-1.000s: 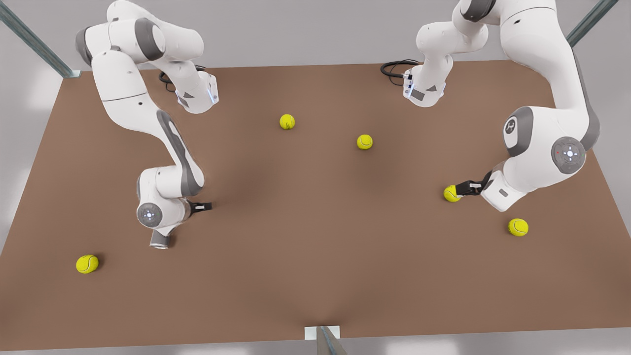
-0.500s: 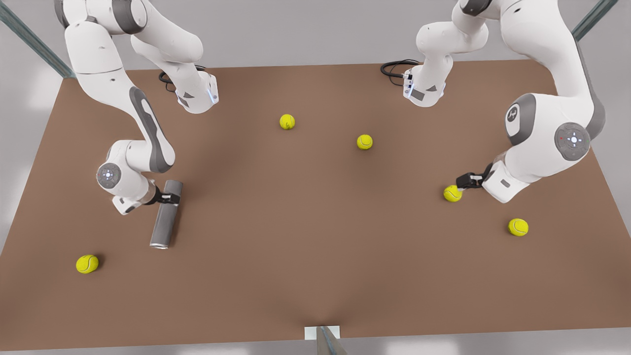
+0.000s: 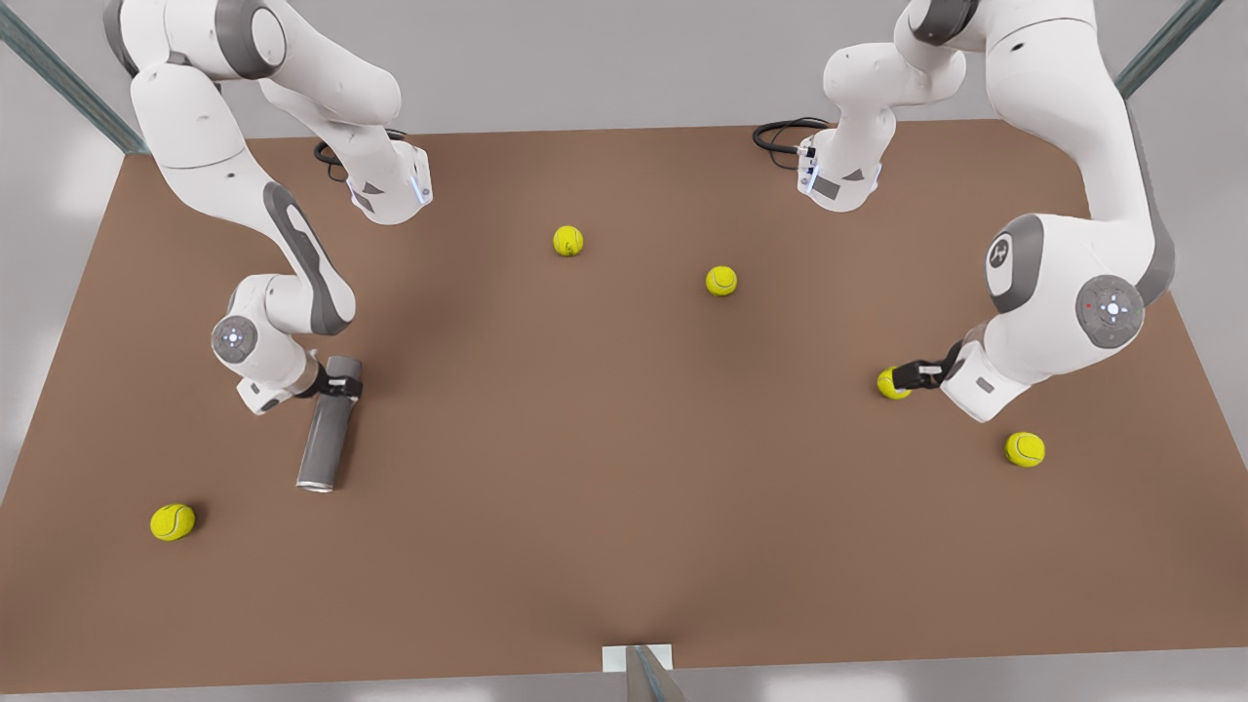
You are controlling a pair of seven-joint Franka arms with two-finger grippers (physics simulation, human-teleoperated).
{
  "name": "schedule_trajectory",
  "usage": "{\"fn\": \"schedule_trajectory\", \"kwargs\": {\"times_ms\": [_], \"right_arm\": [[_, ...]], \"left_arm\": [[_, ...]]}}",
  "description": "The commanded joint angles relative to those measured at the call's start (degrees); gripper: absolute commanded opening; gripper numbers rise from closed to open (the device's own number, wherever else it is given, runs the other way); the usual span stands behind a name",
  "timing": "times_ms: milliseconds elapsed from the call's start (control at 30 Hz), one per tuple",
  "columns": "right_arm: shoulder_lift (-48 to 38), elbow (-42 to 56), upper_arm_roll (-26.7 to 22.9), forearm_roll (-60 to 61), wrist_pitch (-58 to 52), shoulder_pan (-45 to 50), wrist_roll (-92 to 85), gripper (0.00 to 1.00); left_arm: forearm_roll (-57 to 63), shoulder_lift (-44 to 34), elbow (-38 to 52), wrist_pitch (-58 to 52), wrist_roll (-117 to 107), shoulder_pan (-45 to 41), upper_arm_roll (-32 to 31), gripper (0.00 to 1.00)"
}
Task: Put the tennis tube upright
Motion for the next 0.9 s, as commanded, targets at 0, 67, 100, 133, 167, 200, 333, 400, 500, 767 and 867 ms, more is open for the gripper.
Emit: {"fn": "schedule_trajectory", "kwargs": {"times_ms": [0,67,100,133,167,200,333,400,500,767,867], "right_arm": [[0.07,-0.01,0.0,-0.03,0.08,-0.05,0.0,1.0],[0.25,-0.36,0.0,-0.03,0.25,-0.05,0.0,1.0],[0.43,-0.54,0.0,0.05,0.78,-0.05,0.0,1.0],[0.6,-0.63,0.0,0.05,0.78,-0.05,0.0,1.0],[0.6,-0.8,0.0,0.05,0.87,-0.05,0.0,1.0],[0.78,-0.89,0.0,0.14,0.87,0.03,0.0,1.0],[0.95,-1.86,0.0,0.05,2.8,0.03,-0.18,0.79],[0.78,-1.86,0.0,0.05,2.71,0.03,-0.27,0.78],[0.78,-1.86,0.0,0.05,2.71,0.03,-0.27,0.78],[0.69,-1.94,0.0,0.05,2.71,0.03,-0.27,0.77],[0.69,-1.94,0.0,0.05,2.71,0.03,-0.35,0.76]], "left_arm": [[-0.02,-0.01,-0.03,0.07,0.0,0.01,0.0,0.99],[-0.11,-0.01,-0.03,0.07,0.0,0.01,-0.09,0.99],[-0.2,0.08,-0.03,0.07,0.0,0.01,0.0,0.99],[-0.2,0.08,-0.03,0.16,0.0,0.01,0.0,0.99],[-0.28,0.43,0.06,0.16,0.0,0.01,0.0,0.99],[-0.37,0.43,0.06,0.16,-0.09,0.01,0.0,0.99],[-0.55,0.69,-0.12,0.69,-0.09,0.01,-0.09,0.99],[-0.55,0.61,-0.21,0.69,-0.09,0.01,-0.09,0.99],[-0.55,0.69,-0.21,0.78,-0.09,0.1,0.0,0.99],[-0.55,0.96,-0.21,1.04,-0.09,0.01,0.0,0.99],[-0.55,0.87,-0.21,0.86,-0.09,-0.07,0.0,0.99]]}}
